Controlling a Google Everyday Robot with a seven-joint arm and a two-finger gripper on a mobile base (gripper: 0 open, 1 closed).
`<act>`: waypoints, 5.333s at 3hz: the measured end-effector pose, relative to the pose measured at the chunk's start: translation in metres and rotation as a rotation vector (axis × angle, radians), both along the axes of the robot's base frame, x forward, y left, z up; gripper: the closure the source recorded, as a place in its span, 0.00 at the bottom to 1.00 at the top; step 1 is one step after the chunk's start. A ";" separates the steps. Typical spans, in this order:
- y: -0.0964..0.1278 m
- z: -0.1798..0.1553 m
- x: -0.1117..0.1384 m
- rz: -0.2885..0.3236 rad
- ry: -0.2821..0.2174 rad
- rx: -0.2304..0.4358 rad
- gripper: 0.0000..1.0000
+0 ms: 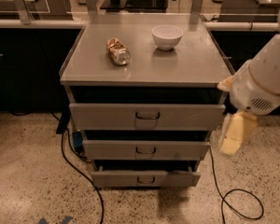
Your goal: Open bottom drawer
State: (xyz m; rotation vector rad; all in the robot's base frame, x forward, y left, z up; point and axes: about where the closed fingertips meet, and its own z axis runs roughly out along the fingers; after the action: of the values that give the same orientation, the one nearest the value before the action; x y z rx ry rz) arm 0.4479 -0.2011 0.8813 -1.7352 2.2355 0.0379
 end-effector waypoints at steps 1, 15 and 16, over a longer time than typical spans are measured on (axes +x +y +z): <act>0.004 -0.089 0.008 0.005 0.082 0.055 0.00; 0.104 -0.422 0.040 -0.155 0.253 0.381 0.00; 0.116 -0.457 0.054 -0.092 0.226 0.363 0.00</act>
Offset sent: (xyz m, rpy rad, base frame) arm 0.0165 -0.0225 -0.2519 0.2974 0.3081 -0.1197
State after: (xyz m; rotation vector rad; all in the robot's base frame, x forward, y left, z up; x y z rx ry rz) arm 0.5018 -0.0851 0.4247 -1.4926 2.2811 0.6072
